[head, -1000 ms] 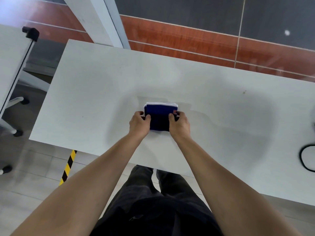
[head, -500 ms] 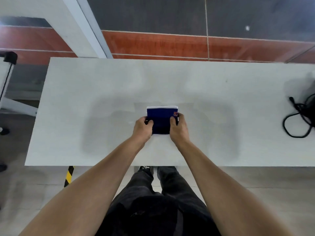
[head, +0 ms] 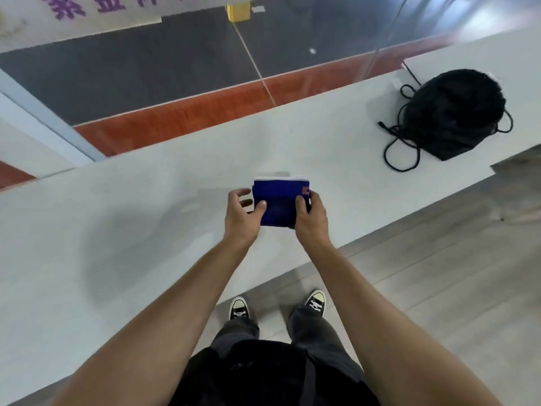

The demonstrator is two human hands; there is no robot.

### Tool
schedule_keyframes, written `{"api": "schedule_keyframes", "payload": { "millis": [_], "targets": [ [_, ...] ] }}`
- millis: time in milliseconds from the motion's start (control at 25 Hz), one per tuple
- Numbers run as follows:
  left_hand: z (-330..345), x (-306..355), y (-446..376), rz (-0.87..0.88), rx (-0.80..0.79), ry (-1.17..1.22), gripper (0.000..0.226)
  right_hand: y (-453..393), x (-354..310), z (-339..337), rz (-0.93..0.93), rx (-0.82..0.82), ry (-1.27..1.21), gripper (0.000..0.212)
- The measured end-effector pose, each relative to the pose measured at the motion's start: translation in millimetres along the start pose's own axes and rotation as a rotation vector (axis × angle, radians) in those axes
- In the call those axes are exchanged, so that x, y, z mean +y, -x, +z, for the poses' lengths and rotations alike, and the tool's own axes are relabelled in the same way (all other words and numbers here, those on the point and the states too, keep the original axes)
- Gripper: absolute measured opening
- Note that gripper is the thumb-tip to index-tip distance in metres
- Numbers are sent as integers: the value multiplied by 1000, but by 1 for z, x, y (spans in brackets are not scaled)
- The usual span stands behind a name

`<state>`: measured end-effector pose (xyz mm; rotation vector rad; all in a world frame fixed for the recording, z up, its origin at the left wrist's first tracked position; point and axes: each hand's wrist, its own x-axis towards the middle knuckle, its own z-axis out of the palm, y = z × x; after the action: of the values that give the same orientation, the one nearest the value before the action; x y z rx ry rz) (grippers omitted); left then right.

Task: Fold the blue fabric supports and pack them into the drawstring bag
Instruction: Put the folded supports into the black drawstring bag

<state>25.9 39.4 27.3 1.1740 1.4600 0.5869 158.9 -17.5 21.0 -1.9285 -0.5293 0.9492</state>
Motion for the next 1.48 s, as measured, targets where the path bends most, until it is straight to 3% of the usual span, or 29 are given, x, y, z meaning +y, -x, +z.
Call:
{"api": "schedule_keyframes", "payload": {
  "millis": [320, 680, 1200, 1480],
  "targets": [
    [156, 50, 36, 108, -172, -74, 35, -39, 24, -156, 25, 154, -64, 25],
    [328, 103, 69, 154, -217, -101, 36, -109, 38, -323, 47, 162, -236, 23],
    [491, 209, -34, 258, -301, -84, 49, -278, -20, -440, -119, 305, -238, 29],
    [554, 234, -84, 193, -268, -174, 46, -371, -42, -479, -45, 177, -100, 31]
  ]
}}
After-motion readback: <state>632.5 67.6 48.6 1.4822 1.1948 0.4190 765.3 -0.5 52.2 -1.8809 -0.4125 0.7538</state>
